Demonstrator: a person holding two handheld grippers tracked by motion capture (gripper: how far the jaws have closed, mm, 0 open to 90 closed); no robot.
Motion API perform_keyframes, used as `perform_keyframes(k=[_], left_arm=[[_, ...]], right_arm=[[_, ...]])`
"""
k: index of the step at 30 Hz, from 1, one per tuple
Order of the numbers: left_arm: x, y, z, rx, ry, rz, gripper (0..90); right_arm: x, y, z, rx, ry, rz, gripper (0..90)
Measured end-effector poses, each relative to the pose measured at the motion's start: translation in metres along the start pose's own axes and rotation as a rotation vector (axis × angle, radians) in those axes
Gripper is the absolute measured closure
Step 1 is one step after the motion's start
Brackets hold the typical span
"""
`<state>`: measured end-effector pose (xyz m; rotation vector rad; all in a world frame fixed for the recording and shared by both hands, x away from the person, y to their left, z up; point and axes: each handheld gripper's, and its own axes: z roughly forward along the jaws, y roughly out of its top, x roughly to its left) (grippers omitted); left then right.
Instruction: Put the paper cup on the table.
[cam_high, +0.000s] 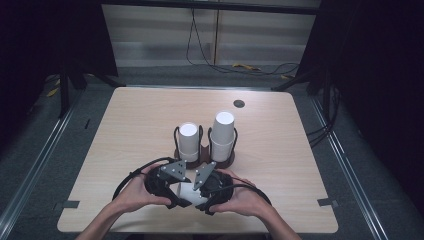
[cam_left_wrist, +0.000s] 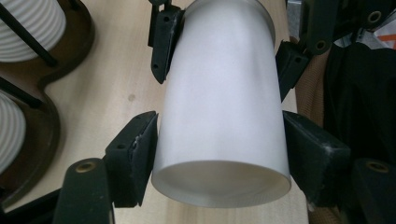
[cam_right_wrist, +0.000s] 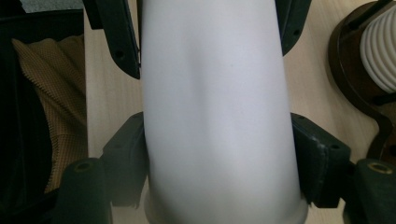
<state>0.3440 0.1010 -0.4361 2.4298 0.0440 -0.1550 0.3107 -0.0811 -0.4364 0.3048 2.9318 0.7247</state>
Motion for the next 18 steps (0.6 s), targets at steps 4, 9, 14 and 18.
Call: perform_keyframes(k=[4,9,14,18], left_arm=[[-0.0009,0.0000,0.0014,0.010,-0.009,0.002,30.3],[-0.0014,0.0000,0.0019,0.018,-0.015,0.003,31.4],[-0.0017,0.0004,0.0014,0.029,-0.016,0.005,33.6],[-0.0012,-0.0009,0.0012,0.015,-0.021,-0.004,34.5]], right_arm=[[0.0018,0.0010,0.0009,0.003,0.010,-0.005,29.2],[0.0028,0.0016,0.0015,0.003,0.013,-0.003,29.3],[0.0030,0.0015,0.0020,0.006,0.016,-0.003,29.5],[0.0018,0.0007,0.0024,-0.006,0.023,0.000,29.0]])
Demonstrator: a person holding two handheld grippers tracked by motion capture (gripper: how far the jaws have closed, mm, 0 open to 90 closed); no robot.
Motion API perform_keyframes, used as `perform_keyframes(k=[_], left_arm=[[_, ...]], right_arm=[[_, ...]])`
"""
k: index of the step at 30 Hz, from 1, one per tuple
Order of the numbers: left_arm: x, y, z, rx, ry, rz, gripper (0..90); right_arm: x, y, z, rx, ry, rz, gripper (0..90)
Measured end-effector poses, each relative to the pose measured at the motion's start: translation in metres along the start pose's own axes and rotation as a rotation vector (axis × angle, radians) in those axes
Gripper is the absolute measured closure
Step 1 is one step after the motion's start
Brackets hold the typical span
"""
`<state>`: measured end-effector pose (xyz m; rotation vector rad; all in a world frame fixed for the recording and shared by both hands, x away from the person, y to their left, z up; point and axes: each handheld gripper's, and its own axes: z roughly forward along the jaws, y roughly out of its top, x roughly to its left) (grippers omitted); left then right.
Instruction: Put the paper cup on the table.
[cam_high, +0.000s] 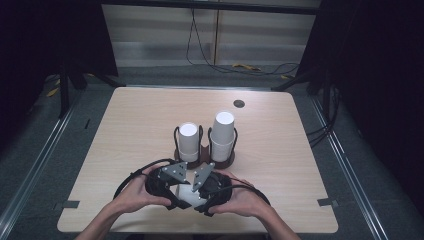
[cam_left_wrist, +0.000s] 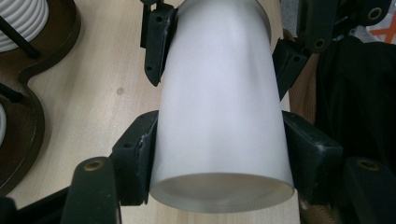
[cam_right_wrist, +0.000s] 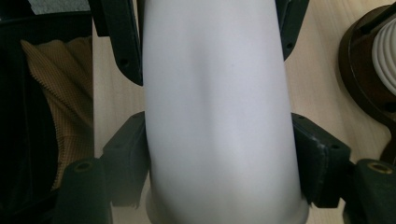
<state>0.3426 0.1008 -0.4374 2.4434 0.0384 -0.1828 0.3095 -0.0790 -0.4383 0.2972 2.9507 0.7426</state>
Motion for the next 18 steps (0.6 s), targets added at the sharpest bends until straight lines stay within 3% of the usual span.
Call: perform_keyframes(k=[8,12,18], left_arm=[[-0.001,0.001,-0.002,0.003,0.002,-0.003,34.2],[0.000,0.000,-0.003,-0.027,0.013,-0.011,34.1],[-0.001,0.000,-0.007,-0.030,0.023,-0.002,34.0]], right_arm=[[-0.002,-0.005,0.001,-0.039,0.000,0.023,22.8],[-0.003,-0.009,-0.003,-0.087,-0.013,0.047,18.1],[-0.005,-0.017,-0.009,-0.146,-0.033,0.086,14.4]])
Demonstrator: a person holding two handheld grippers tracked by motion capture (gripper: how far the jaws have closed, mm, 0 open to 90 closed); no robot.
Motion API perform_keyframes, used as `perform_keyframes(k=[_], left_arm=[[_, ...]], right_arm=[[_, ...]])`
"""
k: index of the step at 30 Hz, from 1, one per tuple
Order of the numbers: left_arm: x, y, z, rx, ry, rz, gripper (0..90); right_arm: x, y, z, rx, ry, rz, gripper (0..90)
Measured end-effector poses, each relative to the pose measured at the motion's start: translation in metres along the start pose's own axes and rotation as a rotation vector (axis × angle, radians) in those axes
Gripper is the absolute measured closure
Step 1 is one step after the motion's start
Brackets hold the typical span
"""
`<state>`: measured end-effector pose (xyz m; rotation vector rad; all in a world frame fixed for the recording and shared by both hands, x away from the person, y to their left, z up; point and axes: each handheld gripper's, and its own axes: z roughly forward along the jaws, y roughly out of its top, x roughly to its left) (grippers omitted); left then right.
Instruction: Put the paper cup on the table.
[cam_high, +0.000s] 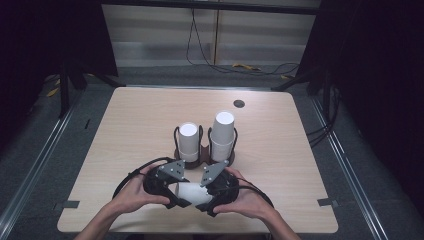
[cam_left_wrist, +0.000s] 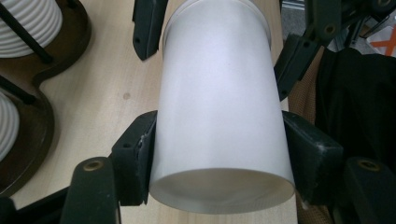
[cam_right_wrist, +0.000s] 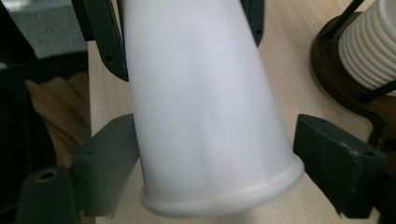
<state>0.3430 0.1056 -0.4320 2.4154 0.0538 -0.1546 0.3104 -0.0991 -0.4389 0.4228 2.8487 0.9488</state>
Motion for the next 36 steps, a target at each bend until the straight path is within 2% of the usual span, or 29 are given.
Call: perform_keyframes(k=[1,7,14,19,20,32,36], left_arm=[[0.000,0.000,0.000,-0.006,0.002,0.004,34.0],[0.000,0.000,-0.005,-0.017,0.006,0.003,34.1],[0.000,-0.001,-0.009,-0.043,0.013,0.003,34.1],[0.001,-0.002,-0.011,-0.056,0.029,0.000,34.2],[0.000,-0.002,-0.011,-0.060,0.030,-0.012,34.2],[0.002,-0.006,-0.016,-0.141,0.044,-0.012,33.7],[0.003,-0.009,-0.016,-0.183,0.049,-0.014,33.7]], right_arm=[[-0.001,-0.002,-0.002,-0.021,0.005,0.019,14.4],[-0.003,-0.006,-0.010,-0.046,-0.003,0.045,14.3],[-0.004,-0.016,-0.014,-0.115,0.007,0.090,14.1],[-0.007,-0.021,-0.022,-0.156,-0.016,0.118,14.2],[-0.007,-0.022,-0.023,-0.159,-0.022,0.119,14.2],[-0.006,-0.036,-0.026,-0.195,-0.044,0.151,14.9],[-0.006,-0.039,-0.026,-0.209,-0.050,0.159,14.9]])
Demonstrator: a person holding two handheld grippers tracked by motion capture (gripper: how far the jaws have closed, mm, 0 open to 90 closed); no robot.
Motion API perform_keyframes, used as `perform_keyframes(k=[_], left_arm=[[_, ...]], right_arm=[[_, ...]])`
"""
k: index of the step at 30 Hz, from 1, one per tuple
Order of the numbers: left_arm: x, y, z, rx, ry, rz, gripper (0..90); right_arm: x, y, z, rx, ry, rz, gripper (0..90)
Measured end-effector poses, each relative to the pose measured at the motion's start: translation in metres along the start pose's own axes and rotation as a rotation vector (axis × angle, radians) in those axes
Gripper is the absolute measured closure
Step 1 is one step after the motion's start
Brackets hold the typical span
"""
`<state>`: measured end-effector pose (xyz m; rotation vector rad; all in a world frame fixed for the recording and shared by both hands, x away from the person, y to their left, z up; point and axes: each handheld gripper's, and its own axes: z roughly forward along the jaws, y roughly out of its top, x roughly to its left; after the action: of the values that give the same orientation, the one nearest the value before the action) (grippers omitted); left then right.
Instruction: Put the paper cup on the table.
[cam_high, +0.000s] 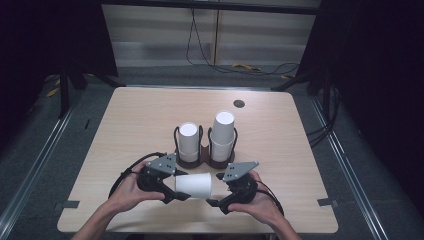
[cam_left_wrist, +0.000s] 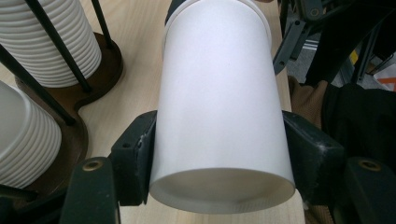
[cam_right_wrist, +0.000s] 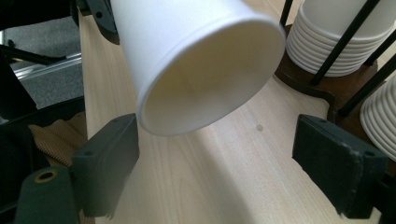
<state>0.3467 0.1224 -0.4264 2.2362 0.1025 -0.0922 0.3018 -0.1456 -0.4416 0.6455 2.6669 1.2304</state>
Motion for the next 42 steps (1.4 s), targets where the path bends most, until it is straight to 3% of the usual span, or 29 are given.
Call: perform_keyframes(k=[8,21,28,42], left_arm=[[0.003,-0.009,-0.003,-0.110,0.009,-0.021,33.5],[0.002,-0.014,-0.003,-0.236,-0.010,-0.025,33.2],[0.002,-0.017,0.002,-0.274,-0.016,-0.038,33.1],[-0.004,-0.016,0.009,-0.271,-0.031,-0.003,33.1]], right_arm=[[-0.001,-0.004,-0.004,-0.045,-0.009,0.014,14.8],[-0.001,-0.003,-0.013,-0.154,0.016,0.018,14.0],[-0.002,-0.002,-0.015,-0.195,0.017,0.024,14.0],[-0.005,0.007,-0.012,-0.255,0.064,0.024,14.0]])
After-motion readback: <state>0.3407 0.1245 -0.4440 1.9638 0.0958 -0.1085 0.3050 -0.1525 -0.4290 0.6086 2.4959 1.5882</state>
